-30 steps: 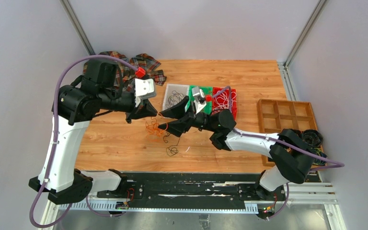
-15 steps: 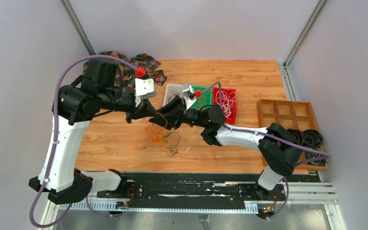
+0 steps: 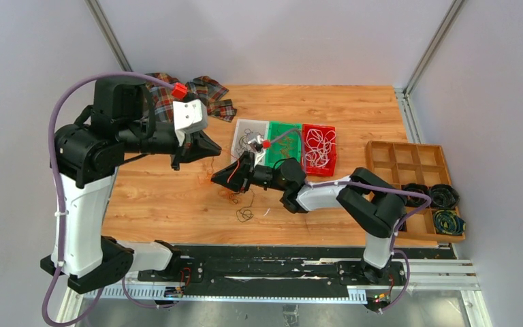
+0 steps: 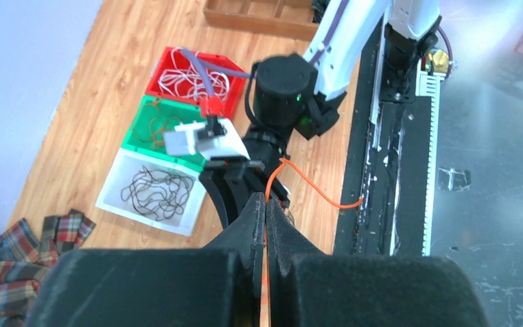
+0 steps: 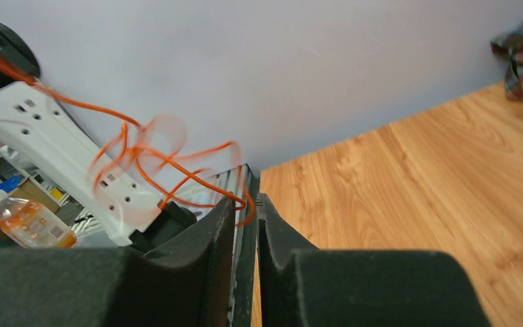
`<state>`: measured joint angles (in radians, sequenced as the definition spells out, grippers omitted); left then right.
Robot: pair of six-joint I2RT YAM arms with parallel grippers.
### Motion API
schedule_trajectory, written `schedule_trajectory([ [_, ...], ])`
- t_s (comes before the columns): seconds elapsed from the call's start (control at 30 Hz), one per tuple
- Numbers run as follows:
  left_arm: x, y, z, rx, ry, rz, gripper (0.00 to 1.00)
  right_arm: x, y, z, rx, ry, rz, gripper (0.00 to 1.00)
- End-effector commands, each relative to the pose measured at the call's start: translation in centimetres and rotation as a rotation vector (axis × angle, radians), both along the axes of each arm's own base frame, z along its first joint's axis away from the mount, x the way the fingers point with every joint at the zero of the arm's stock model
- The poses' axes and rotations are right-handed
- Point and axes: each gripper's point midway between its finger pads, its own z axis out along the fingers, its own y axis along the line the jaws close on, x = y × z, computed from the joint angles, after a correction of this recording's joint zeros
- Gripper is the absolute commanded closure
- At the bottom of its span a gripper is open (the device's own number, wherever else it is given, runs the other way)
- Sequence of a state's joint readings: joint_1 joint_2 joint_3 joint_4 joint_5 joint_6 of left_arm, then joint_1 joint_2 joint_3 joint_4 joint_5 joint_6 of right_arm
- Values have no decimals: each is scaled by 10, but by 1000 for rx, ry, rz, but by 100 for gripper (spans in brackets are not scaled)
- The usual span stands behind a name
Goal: Untangle the cables
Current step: Untie the cable.
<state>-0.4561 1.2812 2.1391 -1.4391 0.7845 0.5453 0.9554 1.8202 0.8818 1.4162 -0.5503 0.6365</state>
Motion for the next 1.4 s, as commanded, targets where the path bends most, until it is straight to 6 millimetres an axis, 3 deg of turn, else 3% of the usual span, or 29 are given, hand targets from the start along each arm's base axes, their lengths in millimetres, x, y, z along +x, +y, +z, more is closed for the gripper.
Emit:
schedule_trajectory([
  [0.0, -5, -4, 21, -47, -36, -16, 100, 8, 1, -25, -14, 8, -65, 83],
  [0.17, 4, 1, 34, -42, -108, 27, 100, 19, -1, -61, -62, 57, -115, 84],
  [0.37, 14, 7, 25, 6, -141, 63, 100, 23, -17, -57, -73, 25, -183, 77],
  [0.6, 18, 10, 23, 28, -162, 78, 100, 32, -54, -16, -47, -64, -282, 59],
  [0.7, 20, 9, 20, 31, -150, 76, 100, 26, -65, 6, -49, -136, -285, 47],
  [0.8, 19, 7, 17, 32, -136, 66, 100, 10, -66, 25, -65, -199, -221, 34],
  [0.93, 21, 4, 12, 35, -112, 58, 100, -10, -63, 54, -19, -237, -120, 31],
  [1.1, 20, 2, 13, 25, -99, 50, 100, -23, -44, 55, -60, -257, -76, 30],
  [1.23, 18, 2, 14, 18, -90, 47, 100, -5, -36, 44, -111, -254, -168, 30],
  [1.37, 13, 2, 17, 7, -96, 39, 100, 30, -52, 29, -199, -264, -385, 33],
])
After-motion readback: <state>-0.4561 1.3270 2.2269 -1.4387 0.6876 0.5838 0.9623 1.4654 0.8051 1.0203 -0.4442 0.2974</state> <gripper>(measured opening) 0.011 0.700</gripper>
